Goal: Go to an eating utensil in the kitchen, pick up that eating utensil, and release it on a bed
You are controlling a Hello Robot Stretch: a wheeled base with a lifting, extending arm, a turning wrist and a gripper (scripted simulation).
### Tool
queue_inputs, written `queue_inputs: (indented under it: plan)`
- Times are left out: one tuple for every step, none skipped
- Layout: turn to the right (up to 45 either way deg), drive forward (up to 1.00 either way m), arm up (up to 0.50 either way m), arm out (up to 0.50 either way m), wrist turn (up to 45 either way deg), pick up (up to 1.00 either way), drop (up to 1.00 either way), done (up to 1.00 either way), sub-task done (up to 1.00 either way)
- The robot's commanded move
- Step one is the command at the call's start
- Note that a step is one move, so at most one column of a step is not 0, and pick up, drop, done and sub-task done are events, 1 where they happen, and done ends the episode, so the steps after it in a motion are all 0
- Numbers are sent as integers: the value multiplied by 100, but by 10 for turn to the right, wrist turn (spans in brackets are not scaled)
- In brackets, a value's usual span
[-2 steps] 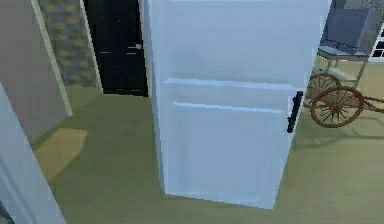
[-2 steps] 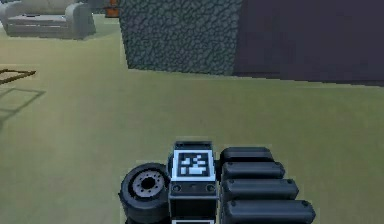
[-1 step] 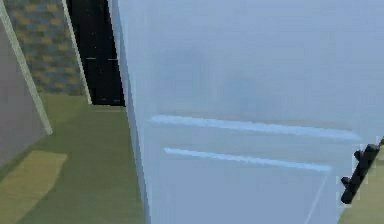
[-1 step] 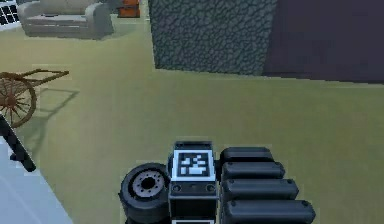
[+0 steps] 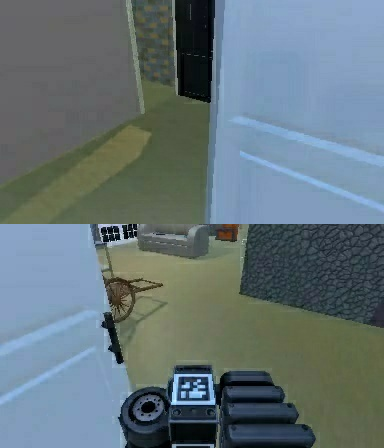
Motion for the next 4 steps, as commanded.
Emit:
queue_inputs:
  plan:
    - [0,35,0,0,0,0,0,0,0]
    - [-450,0,0,0,0,0,0,0,0]
    - [-90,0,0,0,0,0,0,0,0]
    - [0,45,0,0,0,0,0,0,0]
